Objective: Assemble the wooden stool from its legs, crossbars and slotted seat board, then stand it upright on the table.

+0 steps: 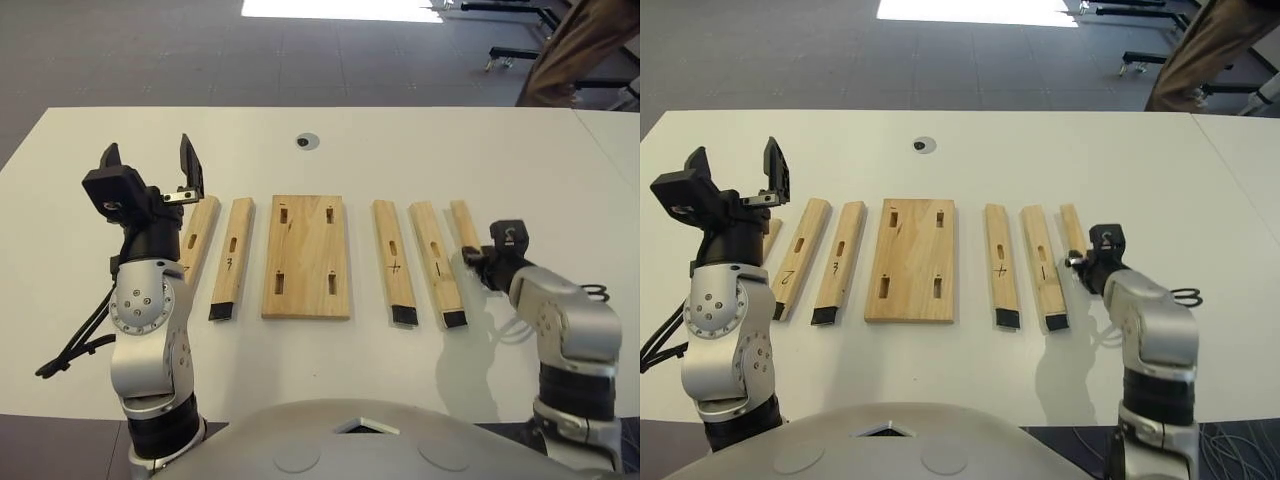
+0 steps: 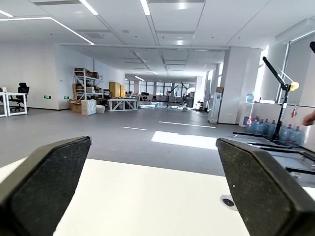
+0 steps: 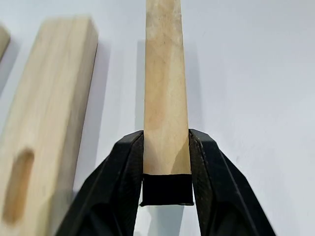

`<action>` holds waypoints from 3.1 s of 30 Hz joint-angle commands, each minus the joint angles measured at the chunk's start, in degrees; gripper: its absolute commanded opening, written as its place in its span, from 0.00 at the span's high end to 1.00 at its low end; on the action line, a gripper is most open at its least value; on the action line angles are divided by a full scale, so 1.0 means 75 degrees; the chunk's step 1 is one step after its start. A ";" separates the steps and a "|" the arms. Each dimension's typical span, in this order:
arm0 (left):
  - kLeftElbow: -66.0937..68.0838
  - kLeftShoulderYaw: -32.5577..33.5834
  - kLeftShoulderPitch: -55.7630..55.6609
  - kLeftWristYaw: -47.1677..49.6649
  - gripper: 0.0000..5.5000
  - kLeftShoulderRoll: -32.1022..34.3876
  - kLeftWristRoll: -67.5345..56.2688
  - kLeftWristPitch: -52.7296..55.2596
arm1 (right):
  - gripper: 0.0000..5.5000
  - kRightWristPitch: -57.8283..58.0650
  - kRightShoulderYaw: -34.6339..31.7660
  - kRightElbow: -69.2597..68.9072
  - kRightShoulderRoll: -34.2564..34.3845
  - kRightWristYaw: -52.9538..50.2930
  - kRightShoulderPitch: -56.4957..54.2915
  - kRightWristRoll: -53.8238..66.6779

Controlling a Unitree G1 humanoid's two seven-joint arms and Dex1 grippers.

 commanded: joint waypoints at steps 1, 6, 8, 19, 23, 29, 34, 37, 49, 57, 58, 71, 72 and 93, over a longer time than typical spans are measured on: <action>0.0612 0.0810 -0.0818 -0.0331 0.15 0.0248 -0.1086 0.0434 | 0.77 -0.1648 -0.0131 0.0796 -0.0087 -0.0130 -0.1543 -0.0198; 0.1380 0.1652 -0.1910 -0.1170 0.15 0.0526 -0.3912 0.1554 | 0.77 -0.3308 0.1424 -0.0132 0.0314 0.1445 -0.1997 0.0279; 0.1780 0.1653 -0.2291 -0.1560 0.15 0.0734 -0.4757 0.2030 | 0.77 -0.3591 0.1972 -0.0569 0.0537 0.1876 -0.1758 0.0479; 0.2712 0.0624 -0.2682 -0.1974 0.15 0.0621 -0.6463 0.3120 | 0.77 -0.4531 0.3902 -0.1299 0.1500 0.2288 -0.0908 0.0482; 0.2657 0.0658 -0.2631 -0.1942 0.15 0.0731 -0.6842 0.3233 | 0.77 -0.4789 0.3837 -0.1030 0.1641 0.2141 -0.0837 0.0376; 0.2604 0.0595 -0.2580 -0.1856 0.15 0.0991 -0.6873 0.3230 | 0.77 -0.4643 0.2703 -0.0566 0.1929 0.1506 -0.1105 0.0737; 0.2479 0.0409 -0.2570 -0.1923 0.15 0.1077 -0.6893 0.3194 | 0.77 -0.4662 0.3171 -0.0198 0.1778 0.1522 -0.1096 0.0218; 0.2444 0.0255 -0.2554 -0.2010 0.15 0.1059 -0.6905 0.3136 | 0.77 -0.4844 0.3867 0.0113 0.2086 0.1524 -0.1228 -0.0150; 0.2783 0.0366 -0.2654 -0.1908 0.15 0.1196 -0.6616 0.2832 | 0.77 -0.5073 0.4806 -0.0064 0.2094 0.2113 -0.1238 -0.0655; 0.2675 0.0208 -0.2473 -0.1968 0.39 0.1234 -0.6639 0.2920 | 0.77 -0.4894 0.4555 0.0019 0.2186 0.2084 -0.1290 -0.0475; 0.2702 0.0178 -0.2468 -0.1981 0.42 0.1260 -0.6564 0.2895 | 0.77 -0.4889 0.4554 0.0019 0.2177 0.2090 -0.1278 -0.0482; 0.2751 -0.0186 -0.2507 -0.2098 0.79 0.1499 -0.5967 0.2745 | 0.77 -0.4693 0.4723 -0.0087 0.2071 0.1996 -0.1105 -0.0732; 0.2732 -0.0217 -0.2496 -0.2138 0.81 0.1513 -0.5912 0.2728 | 0.77 -0.4694 0.4750 -0.0102 0.2018 0.2023 -0.1075 -0.0771; 0.2932 -0.0053 -0.2585 -0.2384 0.93 0.1623 -0.5187 0.2131 | 0.52 -0.4004 0.3296 -0.0248 0.1491 0.2591 -0.1149 0.0356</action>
